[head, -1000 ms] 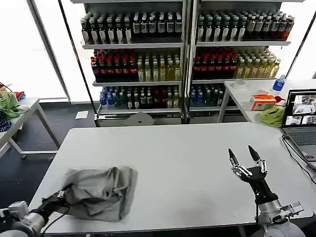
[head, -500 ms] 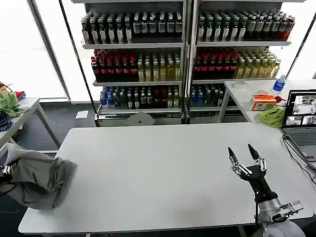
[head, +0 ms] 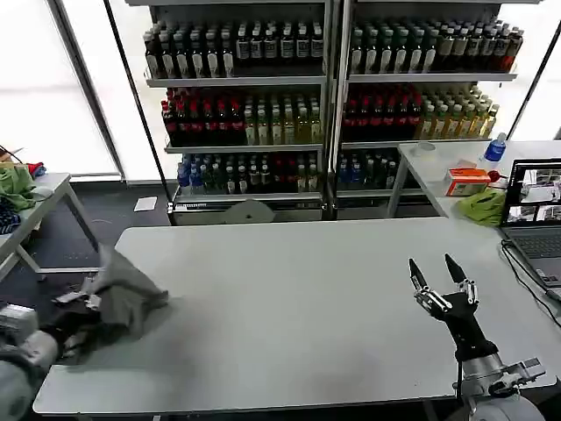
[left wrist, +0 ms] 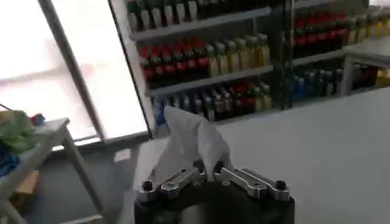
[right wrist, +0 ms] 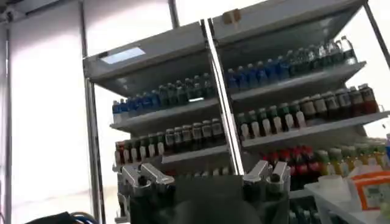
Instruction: Fold and organize the clothes.
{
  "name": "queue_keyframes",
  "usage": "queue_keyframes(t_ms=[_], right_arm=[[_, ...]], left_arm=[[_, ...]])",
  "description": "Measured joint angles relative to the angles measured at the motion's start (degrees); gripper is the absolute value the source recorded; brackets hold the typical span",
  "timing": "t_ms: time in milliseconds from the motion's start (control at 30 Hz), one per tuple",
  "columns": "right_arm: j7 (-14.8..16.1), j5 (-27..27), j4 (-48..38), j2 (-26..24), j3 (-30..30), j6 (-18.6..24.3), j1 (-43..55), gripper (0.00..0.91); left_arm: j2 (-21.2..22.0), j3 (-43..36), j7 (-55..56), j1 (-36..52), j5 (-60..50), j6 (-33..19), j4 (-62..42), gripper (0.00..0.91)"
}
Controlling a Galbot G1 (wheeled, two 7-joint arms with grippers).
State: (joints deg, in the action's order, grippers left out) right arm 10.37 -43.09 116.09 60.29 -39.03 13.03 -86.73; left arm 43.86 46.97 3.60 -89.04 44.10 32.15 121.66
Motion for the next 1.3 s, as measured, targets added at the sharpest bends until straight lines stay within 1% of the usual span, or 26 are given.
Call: queue_keyframes(t_ms=[100, 267, 333, 367, 400, 433, 500, 600, 733, 867, 1067, 1300], right_arm=[[0.0, 0.3, 0.6, 0.5, -0.5, -0.1, -0.9, 0.907], [-0.3, 1.2, 1.5, 1.4, -0.6, -0.4, -2.5, 0.907], [-0.5, 1.7, 1.8, 1.8, -0.3, -0.7, -3.1, 0.907], [-0.6, 2.1, 2.0, 2.0, -0.1, -0.9, -3.2, 0.907], [-0.8, 2.6, 2.1, 2.3, 0.0, -1.1, -3.4, 0.907], [-1.0, 3.2, 2.2, 2.5, 0.3, -1.4, -3.4, 0.907], [-1.8, 4.9, 2.2, 2.6, 0.9, -2.5, -3.4, 0.907], [-3.0, 7.5, 2.4, 2.5, 2.1, -4.7, -3.4, 0.907], [-4.8, 9.4, 3.0, 2.1, 4.0, -8.7, -2.8, 0.907], [-6.9, 9.3, 3.3, 1.0, 6.7, -13.7, -1.1, 0.907], [-9.4, 8.0, 2.8, 0.1, 11.5, -20.5, 3.0, 0.907], [-12.5, 5.2, -0.1, 0.7, 19.1, -27.4, 10.2, 0.907]], left_arm=[[1.6, -10.1, 5.6, 5.1, 3.3, 0.2, -0.4, 0.01], [5.0, -26.1, 15.4, 16.0, 11.2, 0.5, -2.0, 0.01], [6.5, -31.9, 18.9, 20.7, 14.2, 0.6, -3.2, 0.04], [7.3, -34.6, 20.5, 22.8, 15.5, 0.6, -3.8, 0.484], [8.2, -37.4, 22.0, 25.2, 16.9, 0.6, -4.5, 0.715], [9.0, -39.7, 23.3, 27.1, 17.9, 0.6, -5.2, 0.907], [10.8, -44.2, 25.5, 31.0, 19.6, 0.7, -6.7, 0.907], [13.2, -48.8, 27.7, 35.4, 21.6, 0.7, -8.3, 0.907], [15.7, -52.2, 28.4, 39.4, 23.0, 0.5, -9.3, 0.907], [16.9, -54.0, 27.2, 41.9, 23.6, -0.3, -8.8, 0.907], [16.6, -53.9, 23.3, 42.8, 24.1, -1.5, -5.7, 0.907], [13.4, -47.9, 16.8, 39.0, 23.4, -3.9, -0.8, 0.907]])
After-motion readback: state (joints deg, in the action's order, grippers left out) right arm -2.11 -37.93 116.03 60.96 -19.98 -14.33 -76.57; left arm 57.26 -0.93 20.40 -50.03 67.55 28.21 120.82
